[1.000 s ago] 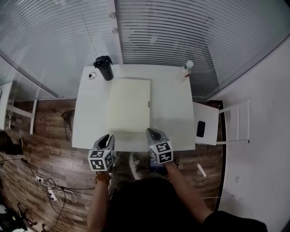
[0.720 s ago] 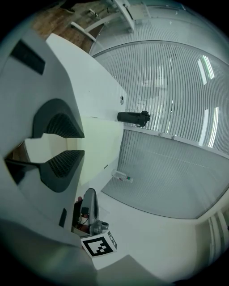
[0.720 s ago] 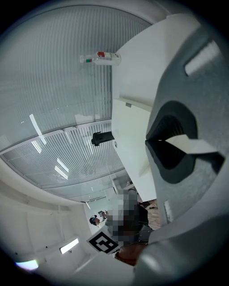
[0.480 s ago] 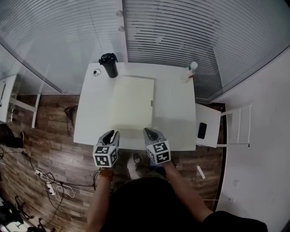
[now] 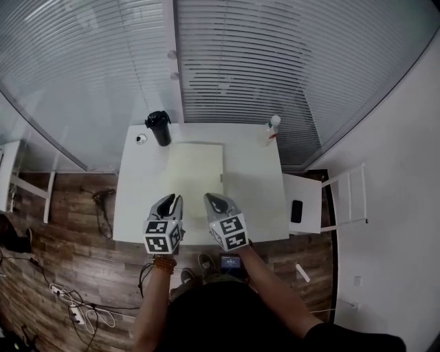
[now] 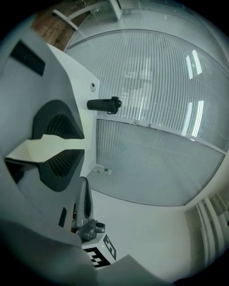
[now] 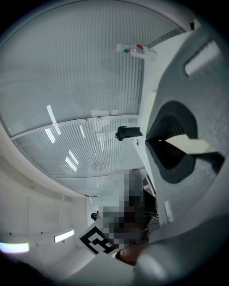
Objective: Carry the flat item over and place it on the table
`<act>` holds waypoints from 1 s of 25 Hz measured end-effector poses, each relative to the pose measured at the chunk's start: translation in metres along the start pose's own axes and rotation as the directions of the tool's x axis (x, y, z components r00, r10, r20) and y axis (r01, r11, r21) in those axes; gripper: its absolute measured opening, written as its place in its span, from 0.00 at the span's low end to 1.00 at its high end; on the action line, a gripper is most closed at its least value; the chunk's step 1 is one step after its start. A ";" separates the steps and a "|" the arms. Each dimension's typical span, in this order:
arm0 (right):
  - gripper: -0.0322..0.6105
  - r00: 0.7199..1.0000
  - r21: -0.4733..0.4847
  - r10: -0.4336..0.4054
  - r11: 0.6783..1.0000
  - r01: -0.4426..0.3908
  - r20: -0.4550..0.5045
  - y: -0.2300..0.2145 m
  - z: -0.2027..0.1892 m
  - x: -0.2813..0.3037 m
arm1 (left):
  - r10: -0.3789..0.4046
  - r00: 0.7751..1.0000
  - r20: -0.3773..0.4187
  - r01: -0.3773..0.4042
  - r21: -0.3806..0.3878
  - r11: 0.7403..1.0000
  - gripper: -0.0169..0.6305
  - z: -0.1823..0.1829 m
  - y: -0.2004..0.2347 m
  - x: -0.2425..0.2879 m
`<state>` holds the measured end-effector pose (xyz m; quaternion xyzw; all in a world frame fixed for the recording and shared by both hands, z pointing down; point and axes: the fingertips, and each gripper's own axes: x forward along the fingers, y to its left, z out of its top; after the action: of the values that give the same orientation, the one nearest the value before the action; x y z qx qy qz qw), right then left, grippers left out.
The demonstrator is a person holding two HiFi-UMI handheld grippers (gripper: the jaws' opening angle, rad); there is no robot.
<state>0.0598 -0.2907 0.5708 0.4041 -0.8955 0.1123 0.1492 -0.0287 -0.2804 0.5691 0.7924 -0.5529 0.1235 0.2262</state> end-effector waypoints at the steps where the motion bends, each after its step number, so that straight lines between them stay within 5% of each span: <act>1: 0.05 1.000 -0.018 -0.007 1.000 0.007 0.022 0.000 0.013 0.001 | -0.001 1.000 0.027 0.001 0.016 1.000 0.15 0.015 -0.002 0.001; 7: 0.05 0.969 -0.071 -0.144 0.984 0.162 0.202 -0.014 0.108 -0.011 | 0.010 0.975 0.220 -0.037 0.120 0.992 0.09 0.100 -0.009 -0.019; 14: 0.05 0.891 -0.158 -0.157 0.957 0.245 0.425 0.049 0.174 -0.077 | -0.023 0.897 0.442 -0.080 0.213 0.974 0.08 0.142 -0.033 -0.096; 19: 0.05 0.856 -0.159 -0.179 0.944 0.288 0.485 0.089 0.181 -0.118 | -0.067 0.843 0.533 -0.100 0.278 0.955 0.07 0.144 -0.056 -0.158; 25: 0.05 0.829 -0.166 -0.176 0.938 0.305 0.532 0.144 0.178 -0.160 | -0.116 0.812 0.572 -0.068 0.290 0.955 0.05 0.123 -0.080 -0.222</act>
<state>0.0196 -0.1440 0.3360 0.5080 -0.8511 -0.1288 -0.0312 -0.0409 -0.1363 0.3452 0.8237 -0.5602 -0.0465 -0.0738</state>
